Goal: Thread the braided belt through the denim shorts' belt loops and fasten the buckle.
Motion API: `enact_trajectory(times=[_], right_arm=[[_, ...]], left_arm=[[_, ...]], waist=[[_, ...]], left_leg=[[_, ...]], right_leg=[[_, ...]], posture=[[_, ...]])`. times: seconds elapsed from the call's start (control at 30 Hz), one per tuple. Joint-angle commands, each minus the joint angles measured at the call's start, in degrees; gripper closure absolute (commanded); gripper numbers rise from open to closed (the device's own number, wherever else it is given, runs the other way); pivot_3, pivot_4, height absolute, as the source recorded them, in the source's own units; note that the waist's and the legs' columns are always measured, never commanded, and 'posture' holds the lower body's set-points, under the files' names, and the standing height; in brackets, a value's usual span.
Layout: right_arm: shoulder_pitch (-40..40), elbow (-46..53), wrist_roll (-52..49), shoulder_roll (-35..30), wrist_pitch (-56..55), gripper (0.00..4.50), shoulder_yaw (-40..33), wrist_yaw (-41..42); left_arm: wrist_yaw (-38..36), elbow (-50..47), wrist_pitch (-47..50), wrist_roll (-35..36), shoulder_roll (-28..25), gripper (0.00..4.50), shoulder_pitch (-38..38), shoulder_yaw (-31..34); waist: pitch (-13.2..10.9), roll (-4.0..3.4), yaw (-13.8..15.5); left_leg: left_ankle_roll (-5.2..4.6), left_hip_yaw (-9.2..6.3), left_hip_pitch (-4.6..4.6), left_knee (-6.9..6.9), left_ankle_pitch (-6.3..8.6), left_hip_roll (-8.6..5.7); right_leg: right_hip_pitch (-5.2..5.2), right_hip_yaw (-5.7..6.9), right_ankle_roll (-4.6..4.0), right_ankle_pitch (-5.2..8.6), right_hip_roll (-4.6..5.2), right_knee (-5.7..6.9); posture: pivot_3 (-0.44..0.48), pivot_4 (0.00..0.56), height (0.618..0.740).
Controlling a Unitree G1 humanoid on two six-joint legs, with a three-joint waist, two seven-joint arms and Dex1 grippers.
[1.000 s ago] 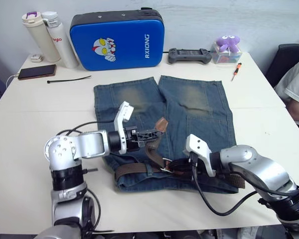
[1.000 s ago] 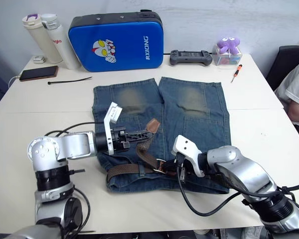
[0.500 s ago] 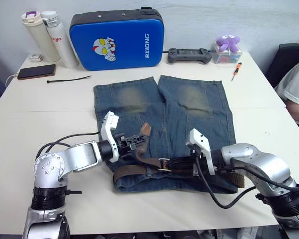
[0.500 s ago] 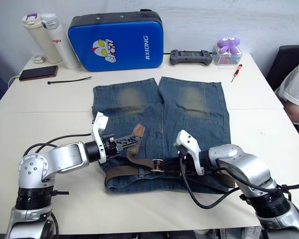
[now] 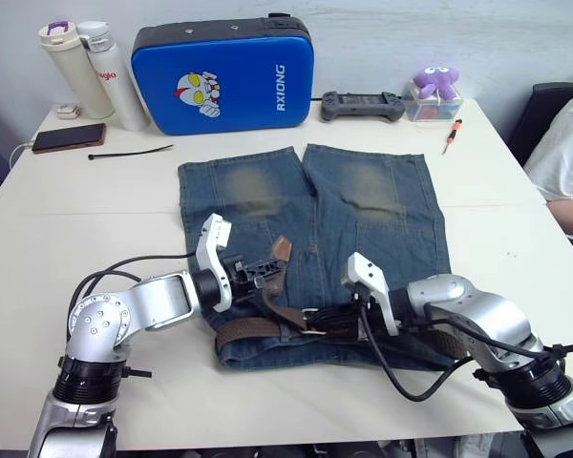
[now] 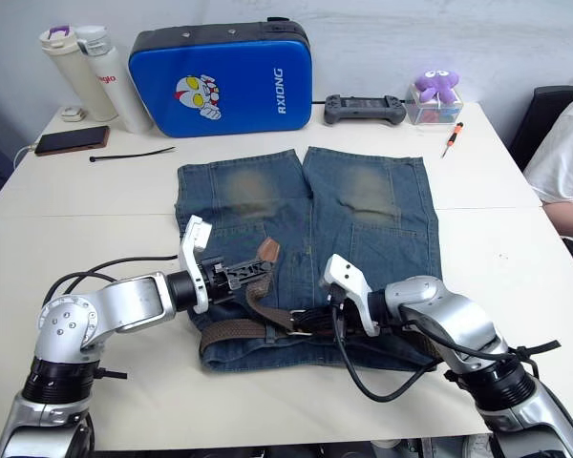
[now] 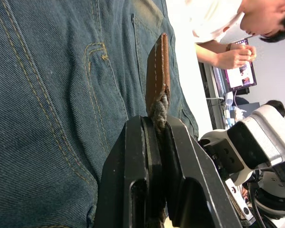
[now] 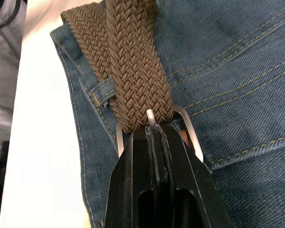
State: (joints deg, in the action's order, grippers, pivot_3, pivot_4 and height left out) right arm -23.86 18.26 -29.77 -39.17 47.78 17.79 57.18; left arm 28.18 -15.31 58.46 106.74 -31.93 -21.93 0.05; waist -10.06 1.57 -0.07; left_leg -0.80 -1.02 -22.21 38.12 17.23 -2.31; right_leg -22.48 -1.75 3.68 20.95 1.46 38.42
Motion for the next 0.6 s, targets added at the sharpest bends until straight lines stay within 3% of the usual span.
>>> enact_trajectory(times=[0.03, 0.6], right_arm=[[-0.30, -1.37, 2.54, 0.05, -0.65, 4.43, 2.56, 0.50], [-0.36, -6.83, 19.15, -2.25, -9.54, 4.43, 16.22, 3.47]], left_arm=[[-1.62, -1.02, -1.40, 1.05, 0.13, 4.50, -2.06, -0.55], [-8.74, 6.89, -0.10, -6.34, 6.56, 4.50, -11.87, -5.09]], waist=[[0.00, 0.00, -0.02], [0.60, 0.14, -0.11]], left_leg=[[0.00, 0.00, 0.00, 0.00, 0.00, 0.00], [0.01, -0.03, 0.17, -0.04, -0.01, 0.00]], right_leg=[[0.00, 0.00, 0.00, 0.00, 0.00, -0.01], [0.21, 0.03, 0.00, 0.00, -0.01, -0.14]], posture=[[0.000, 0.150, 0.740], [0.000, 0.150, 0.740]])
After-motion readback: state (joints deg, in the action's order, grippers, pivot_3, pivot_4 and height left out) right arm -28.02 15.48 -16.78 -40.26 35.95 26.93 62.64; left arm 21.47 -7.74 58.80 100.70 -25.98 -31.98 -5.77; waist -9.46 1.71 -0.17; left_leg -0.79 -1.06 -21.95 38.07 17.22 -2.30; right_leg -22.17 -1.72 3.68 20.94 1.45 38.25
